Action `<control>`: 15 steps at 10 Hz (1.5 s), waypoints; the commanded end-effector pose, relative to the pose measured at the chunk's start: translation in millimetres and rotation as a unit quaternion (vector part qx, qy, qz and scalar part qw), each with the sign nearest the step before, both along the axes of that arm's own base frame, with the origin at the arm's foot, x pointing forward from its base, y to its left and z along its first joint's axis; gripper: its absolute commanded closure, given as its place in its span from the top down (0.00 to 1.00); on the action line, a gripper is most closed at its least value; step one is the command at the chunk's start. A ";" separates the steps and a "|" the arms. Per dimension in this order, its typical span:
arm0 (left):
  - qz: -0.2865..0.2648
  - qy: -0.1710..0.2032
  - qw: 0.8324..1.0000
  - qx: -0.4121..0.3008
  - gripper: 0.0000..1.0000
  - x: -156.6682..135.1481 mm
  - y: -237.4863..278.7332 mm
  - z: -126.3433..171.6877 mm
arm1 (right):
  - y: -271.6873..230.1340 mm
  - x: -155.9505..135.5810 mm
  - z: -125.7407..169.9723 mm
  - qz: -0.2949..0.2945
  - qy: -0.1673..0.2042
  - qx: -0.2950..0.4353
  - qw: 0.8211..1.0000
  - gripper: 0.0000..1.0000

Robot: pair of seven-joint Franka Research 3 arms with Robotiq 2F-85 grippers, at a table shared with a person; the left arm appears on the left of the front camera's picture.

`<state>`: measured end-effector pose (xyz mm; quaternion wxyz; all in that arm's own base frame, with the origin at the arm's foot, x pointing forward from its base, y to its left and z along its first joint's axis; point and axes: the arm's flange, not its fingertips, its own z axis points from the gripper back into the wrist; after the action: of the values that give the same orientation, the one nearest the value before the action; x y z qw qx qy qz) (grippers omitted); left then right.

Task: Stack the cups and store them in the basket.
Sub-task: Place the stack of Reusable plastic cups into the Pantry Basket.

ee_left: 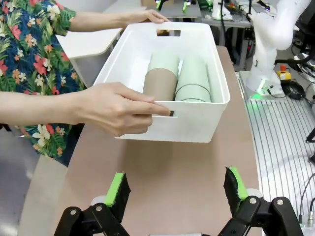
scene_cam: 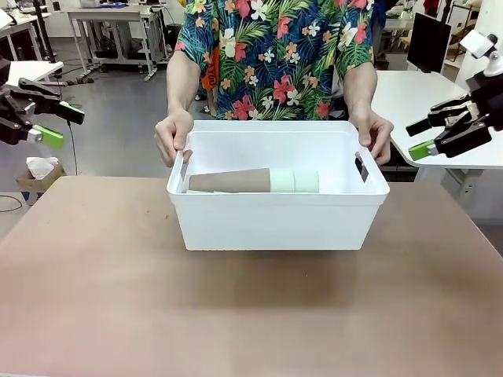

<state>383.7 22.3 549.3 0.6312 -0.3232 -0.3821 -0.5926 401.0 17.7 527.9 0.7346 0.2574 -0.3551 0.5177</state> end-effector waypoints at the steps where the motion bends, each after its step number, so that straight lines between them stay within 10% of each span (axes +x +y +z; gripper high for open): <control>1: 0.001 0.002 1.000 0.003 1.00 1.0 -0.1 2.2 | 0.9 0.5 2.2 -0.004 0.004 0.005 1.000 1.00; 15: 0.001 0.002 1.000 0.003 1.00 1.0 -0.1 2.2 | 0.9 0.5 2.2 -0.004 0.004 0.005 1.000 1.00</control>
<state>383.6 23.0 549.4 0.6335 -0.3207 -0.3813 -0.5921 401.0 17.7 527.9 0.7346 0.2574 -0.3550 0.5177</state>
